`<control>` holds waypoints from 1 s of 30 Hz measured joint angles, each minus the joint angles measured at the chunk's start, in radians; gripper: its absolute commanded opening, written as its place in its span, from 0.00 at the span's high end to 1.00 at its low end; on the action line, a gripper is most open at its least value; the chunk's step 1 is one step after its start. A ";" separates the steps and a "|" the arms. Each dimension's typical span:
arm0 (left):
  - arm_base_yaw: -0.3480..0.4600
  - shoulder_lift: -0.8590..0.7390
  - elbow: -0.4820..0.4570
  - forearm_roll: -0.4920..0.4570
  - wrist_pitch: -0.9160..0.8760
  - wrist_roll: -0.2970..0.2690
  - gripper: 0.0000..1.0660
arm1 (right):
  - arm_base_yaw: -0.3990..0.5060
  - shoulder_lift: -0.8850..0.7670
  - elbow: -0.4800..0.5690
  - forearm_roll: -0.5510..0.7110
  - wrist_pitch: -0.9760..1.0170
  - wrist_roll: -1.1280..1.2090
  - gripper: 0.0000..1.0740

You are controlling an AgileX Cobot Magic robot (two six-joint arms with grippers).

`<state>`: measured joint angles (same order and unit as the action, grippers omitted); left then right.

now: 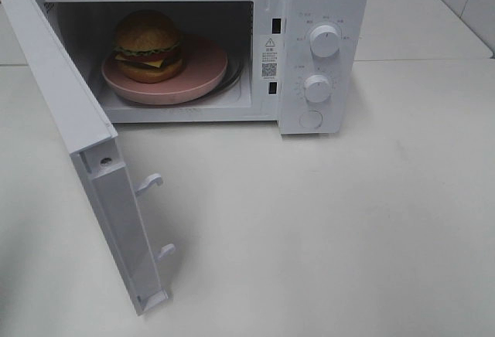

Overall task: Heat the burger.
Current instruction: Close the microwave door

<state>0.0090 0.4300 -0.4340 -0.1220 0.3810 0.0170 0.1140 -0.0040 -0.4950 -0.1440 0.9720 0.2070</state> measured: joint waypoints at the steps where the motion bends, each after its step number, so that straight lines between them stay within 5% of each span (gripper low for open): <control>1: 0.000 0.027 0.030 0.001 -0.088 0.000 1.00 | 0.000 0.000 0.000 0.000 0.000 0.000 0.29; 11: 0.000 0.218 0.197 0.007 -0.565 0.004 1.00 | 0.000 0.000 0.000 0.000 0.000 0.000 0.29; 16: 0.000 0.287 0.227 0.046 -0.669 0.004 1.00 | 0.000 0.000 0.000 0.000 0.000 0.000 0.29; 19: 0.000 0.387 0.250 0.172 -0.805 -0.040 1.00 | 0.000 0.000 0.000 0.000 0.000 0.000 0.29; 23: 0.000 0.514 0.253 0.401 -0.963 -0.173 1.00 | 0.000 0.000 0.000 0.000 0.000 0.000 0.29; 30: 0.000 0.649 0.253 0.578 -1.126 -0.273 1.00 | 0.000 0.000 0.000 0.000 0.000 0.000 0.29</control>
<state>0.0090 1.0790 -0.1810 0.4560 -0.7450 -0.2560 0.1140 -0.0040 -0.4950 -0.1440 0.9720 0.2070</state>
